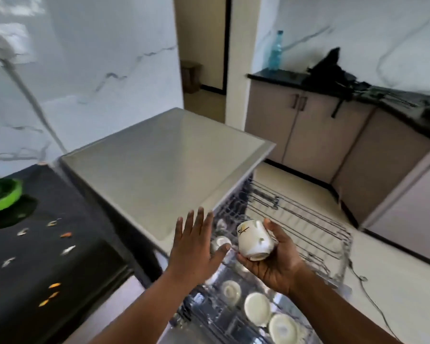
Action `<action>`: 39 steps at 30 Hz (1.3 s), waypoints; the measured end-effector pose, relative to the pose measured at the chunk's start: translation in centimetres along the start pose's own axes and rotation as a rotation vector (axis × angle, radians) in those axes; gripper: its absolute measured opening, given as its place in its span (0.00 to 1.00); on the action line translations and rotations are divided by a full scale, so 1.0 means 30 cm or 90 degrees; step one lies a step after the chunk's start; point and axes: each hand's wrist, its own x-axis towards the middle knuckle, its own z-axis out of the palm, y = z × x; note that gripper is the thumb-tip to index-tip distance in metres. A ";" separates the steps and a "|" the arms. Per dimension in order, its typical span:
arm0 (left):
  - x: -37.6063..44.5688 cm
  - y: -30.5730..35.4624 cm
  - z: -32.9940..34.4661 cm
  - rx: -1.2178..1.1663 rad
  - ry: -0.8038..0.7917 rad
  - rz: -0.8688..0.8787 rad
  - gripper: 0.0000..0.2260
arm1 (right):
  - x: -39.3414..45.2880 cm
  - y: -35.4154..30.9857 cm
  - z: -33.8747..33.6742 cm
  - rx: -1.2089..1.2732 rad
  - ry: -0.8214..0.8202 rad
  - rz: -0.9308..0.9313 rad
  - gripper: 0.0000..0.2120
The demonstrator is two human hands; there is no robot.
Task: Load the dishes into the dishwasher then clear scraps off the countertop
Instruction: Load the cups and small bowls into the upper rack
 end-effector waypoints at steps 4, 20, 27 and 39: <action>0.117 0.240 0.153 0.001 -0.058 0.045 0.36 | -0.057 -0.164 -0.277 0.013 0.100 -0.024 0.27; 0.287 0.432 0.531 0.071 -0.313 0.181 0.44 | 0.069 -0.222 -0.805 -0.676 0.474 0.061 0.38; 0.370 0.384 0.658 0.090 -0.417 0.278 0.38 | 0.184 -0.133 -0.806 -0.924 0.519 0.115 0.37; 0.444 0.355 0.712 0.091 -0.489 0.342 0.36 | 0.327 -0.065 -0.842 -0.906 0.588 0.177 0.37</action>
